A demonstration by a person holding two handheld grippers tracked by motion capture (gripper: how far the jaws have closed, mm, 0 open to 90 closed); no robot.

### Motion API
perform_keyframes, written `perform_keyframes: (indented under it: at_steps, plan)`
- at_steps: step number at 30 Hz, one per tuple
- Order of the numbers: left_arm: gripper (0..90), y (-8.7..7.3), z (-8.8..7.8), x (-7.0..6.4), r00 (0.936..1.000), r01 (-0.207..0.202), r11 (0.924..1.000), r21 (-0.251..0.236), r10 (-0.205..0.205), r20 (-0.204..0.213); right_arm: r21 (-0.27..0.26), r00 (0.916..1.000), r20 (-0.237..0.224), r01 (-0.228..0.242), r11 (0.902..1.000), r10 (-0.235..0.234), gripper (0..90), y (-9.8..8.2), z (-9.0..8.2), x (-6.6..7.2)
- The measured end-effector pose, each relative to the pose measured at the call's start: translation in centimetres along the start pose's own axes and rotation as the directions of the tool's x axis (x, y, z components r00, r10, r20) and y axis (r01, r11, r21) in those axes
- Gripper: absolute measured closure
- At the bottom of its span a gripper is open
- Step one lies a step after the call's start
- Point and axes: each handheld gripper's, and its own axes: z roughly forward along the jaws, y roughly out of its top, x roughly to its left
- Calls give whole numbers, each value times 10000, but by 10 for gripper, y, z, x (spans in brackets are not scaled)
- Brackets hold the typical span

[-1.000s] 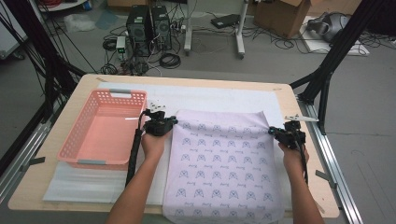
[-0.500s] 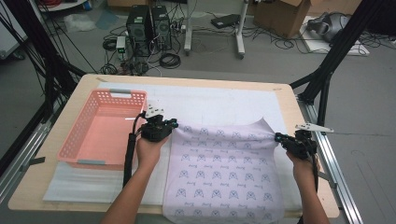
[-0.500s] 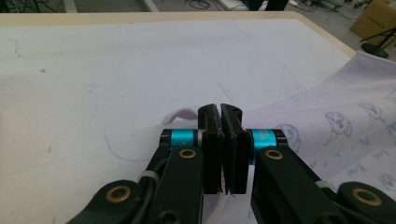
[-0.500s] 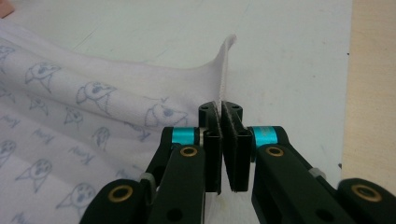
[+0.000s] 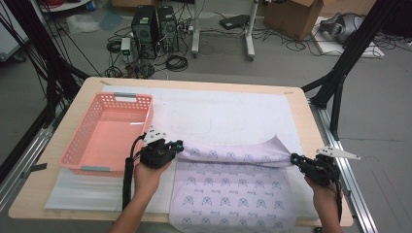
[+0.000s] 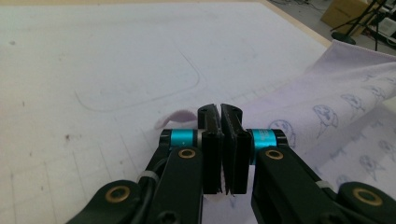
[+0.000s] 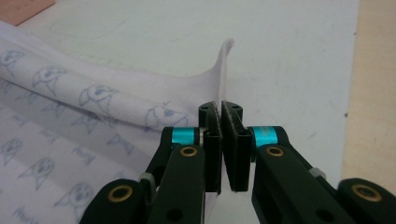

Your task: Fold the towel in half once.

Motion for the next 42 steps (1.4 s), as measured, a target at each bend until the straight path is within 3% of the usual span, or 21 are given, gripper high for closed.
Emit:
perform_keyframes:
  at_steps: [8, 11, 14, 18, 23, 27, 31, 33, 34, 36, 37, 42]
  plan:
    - [864, -22, -7, -3, 9996, -197, 9987, 460, 189, 189, 446, 9997, -145, 218, 9988, -211, 870, -16, -4, 4]
    - [846, -26, -7, -1, 9997, -92, 9981, 601, 78, 250, 619, 9996, -245, 128, 9980, -114, 857, -19, -2, 5]
    - [638, -23, -1, 2, 9994, 90, 9979, 643, -112, 340, 687, 9998, -200, 27, 9976, -13, 658, -18, 0, 5]
    - [484, -12, 11, 8, 9991, 308, 9952, 925, -334, 272, 351, 9998, 20, -174, 9992, 173, 536, -4, 3, 4]
    - [446, -8, 35, 15, 9980, 634, 9889, 1343, -620, -147, 825, 9995, 209, -247, 9963, 231, 501, 12, 24, 3]
    - [444, -11, 51, 18, 9963, 862, 9821, 1673, -841, -194, 1439, 9985, 455, -359, 9889, 296, 485, 19, 50, 2]
    - [462, -14, 60, 20, 9955, 941, 9783, 1848, -904, -284, 2064, 9970, 776, -169, 9783, 9, 504, 21, 72, 3]
    - [548, -16, 63, 18, 9978, 601, 9780, 1997, -533, -391, 2385, 9957, 917, -73, 9711, -151, 568, 19, 79, 3]
    - [602, -17, 63, 15, 9984, 200, 9807, 1946, -94, -551, 2358, 9937, 1078, 35, 9718, -298, 635, 18, 79, 4]
    - [780, -17, 63, 14, 9990, -34, 9786, 2056, 123, -420, 2322, 9948, 959, 101, 9726, -332, 794, 18, 78, 3]
    - [822, -18, 63, 13, 9987, -143, 9795, 2007, 239, -452, 2339, 9942, 956, 254, 9719, -490, 843, 18, 77, 4]
    - [851, -13, 52, 10, 9993, -175, 9899, 1407, 220, -305, 1786, 9892, 1110, 754, 9810, -962, 864, 16, 63, 5]
